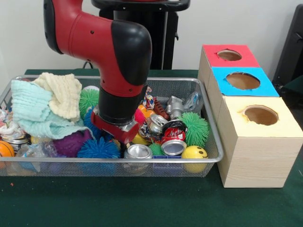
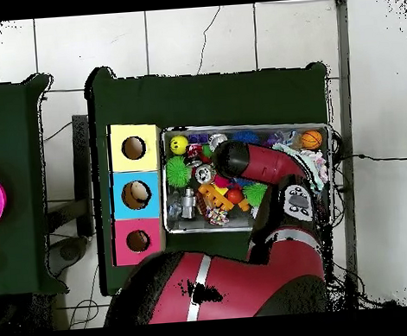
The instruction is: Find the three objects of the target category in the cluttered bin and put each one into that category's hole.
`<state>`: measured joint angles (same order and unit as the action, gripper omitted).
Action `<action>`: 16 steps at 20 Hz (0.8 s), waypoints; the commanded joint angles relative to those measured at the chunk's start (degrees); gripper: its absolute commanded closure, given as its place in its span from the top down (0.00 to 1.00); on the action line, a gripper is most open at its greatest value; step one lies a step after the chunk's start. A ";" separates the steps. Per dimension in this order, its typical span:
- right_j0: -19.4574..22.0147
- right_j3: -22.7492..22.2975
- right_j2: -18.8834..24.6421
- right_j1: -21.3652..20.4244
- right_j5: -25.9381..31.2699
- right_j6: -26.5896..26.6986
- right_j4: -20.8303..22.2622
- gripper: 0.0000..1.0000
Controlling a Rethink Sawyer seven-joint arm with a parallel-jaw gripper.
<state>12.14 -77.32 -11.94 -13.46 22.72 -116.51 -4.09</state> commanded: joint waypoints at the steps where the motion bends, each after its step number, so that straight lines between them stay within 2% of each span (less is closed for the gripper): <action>1: -2.60 -8.11 6.09 5.46 -5.94 -14.07 -3.01 1.00; 10: -4.61 -7.65 4.16 5.69 -5.23 -12.26 -4.53 1.00; 11: -4.46 -7.65 4.27 5.67 -4.89 -11.59 -4.89 0.00; 16: -3.20 -7.28 5.35 5.59 -2.66 -10.07 -5.54 0.00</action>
<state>9.38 -80.01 -13.64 -13.37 17.42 -116.84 -7.28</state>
